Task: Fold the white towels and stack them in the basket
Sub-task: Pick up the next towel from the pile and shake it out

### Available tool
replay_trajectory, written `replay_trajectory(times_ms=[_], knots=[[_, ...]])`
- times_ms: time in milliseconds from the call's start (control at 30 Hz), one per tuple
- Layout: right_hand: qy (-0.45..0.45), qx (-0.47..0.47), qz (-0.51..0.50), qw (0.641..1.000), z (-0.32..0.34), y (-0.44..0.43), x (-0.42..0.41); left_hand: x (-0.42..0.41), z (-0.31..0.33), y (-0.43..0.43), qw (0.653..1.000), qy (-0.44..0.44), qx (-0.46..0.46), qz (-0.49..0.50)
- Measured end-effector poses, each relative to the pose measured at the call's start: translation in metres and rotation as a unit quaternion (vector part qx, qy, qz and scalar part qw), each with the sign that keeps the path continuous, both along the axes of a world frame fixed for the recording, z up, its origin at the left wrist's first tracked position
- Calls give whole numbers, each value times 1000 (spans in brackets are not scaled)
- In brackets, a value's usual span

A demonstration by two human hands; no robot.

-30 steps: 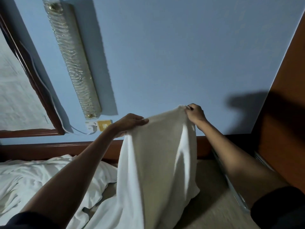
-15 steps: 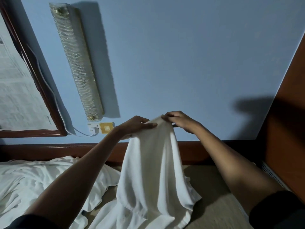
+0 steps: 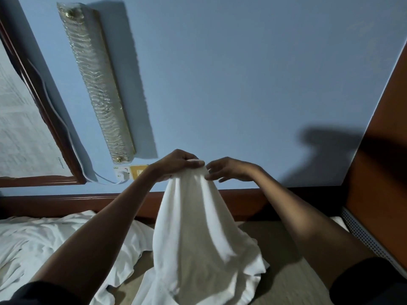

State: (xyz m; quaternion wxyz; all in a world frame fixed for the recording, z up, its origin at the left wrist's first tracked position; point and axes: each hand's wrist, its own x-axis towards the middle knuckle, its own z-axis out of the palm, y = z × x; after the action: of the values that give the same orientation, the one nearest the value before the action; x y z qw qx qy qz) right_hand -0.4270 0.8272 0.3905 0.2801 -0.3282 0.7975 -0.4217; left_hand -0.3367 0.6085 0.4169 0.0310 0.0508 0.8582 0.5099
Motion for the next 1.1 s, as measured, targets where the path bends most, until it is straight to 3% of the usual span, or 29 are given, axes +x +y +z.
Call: replay_trajectory(times_ms=[167, 300, 433, 667, 800, 967, 1100], knots=[[33, -40, -10, 999, -2, 10, -6, -2, 2, -8, 999, -31, 29, -18], [130, -102, -130, 978, 1, 19, -22, -4, 1, -13, 999, -37, 15, 8], [140, -132, -216, 957, 2, 24, -31, -4, -1, -26, 999, -42, -19, 5], [-57, -95, -66, 992, 3, 0, -19, -10, 5, -13, 1000, -6, 27, -10], [-31, -73, -15, 997, 5, 2, -8, -13, 11, -10, 999, 23, -25, 3], [51, -179, -144, 972, 16, 22, -17, -6, 12, -20, 995, -19, -87, 40], [101, -219, -299, 923, 16, 25, -36, -5, 7, -28, 993, -5, -101, 64]])
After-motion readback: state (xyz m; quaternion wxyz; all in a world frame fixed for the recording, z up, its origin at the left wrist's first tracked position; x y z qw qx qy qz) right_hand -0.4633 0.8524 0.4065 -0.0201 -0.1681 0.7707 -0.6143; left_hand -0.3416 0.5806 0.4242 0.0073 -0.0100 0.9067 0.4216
